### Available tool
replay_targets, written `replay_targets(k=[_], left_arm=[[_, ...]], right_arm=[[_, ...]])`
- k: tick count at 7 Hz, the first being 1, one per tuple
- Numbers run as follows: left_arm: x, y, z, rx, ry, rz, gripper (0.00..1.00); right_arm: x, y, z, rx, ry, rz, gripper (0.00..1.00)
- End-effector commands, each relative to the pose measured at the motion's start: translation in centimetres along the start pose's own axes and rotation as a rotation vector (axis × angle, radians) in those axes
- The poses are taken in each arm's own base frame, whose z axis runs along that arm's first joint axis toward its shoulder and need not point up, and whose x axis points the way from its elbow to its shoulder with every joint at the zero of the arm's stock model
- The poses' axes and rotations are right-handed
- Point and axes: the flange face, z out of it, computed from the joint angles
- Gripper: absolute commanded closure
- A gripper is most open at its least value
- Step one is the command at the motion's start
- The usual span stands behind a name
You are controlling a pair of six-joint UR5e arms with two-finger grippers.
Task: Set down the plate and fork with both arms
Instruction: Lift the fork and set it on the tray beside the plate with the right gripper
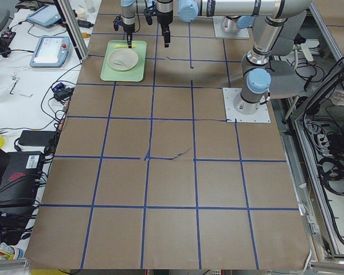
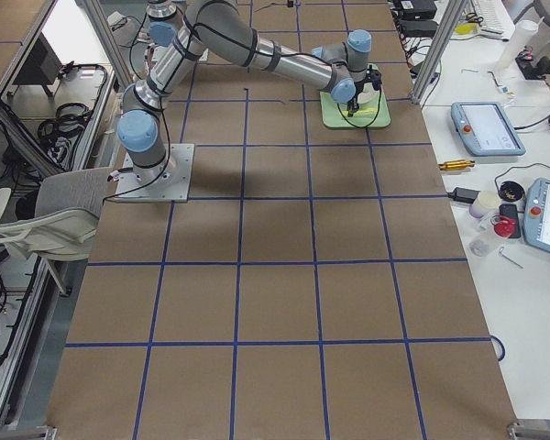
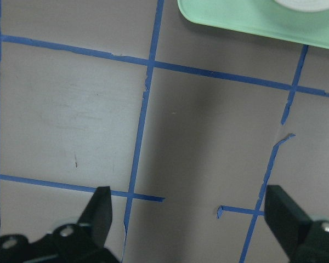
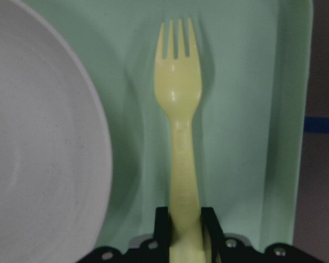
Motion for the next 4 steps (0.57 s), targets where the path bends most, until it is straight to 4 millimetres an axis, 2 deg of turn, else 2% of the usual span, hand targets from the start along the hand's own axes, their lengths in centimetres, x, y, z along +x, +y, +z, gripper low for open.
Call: replay_targets(k=[1, 2, 3, 4], left_arm=[[0.0, 0.0, 0.1, -0.003, 0.000, 0.000, 0.00], [0.0, 0.0, 0.0, 0.000, 0.001, 0.000, 0.00], [0.0, 0.0, 0.0, -0.003, 0.000, 0.000, 0.00], [0.0, 0.0, 0.0, -0.003, -0.001, 0.000, 0.00]], right_arm=[[0.8, 0.0, -1.0, 0.008, 0.010, -0.030, 0.00], [2.1, 0.6, -5.1, 0.003, 0.017, -0.021, 0.00], [4.1, 2.3, -11.5, -0.040, 0.022, -0.003, 0.00], [5.6, 4.8, -18.1, -0.063, 0.025, 0.003, 0.00]])
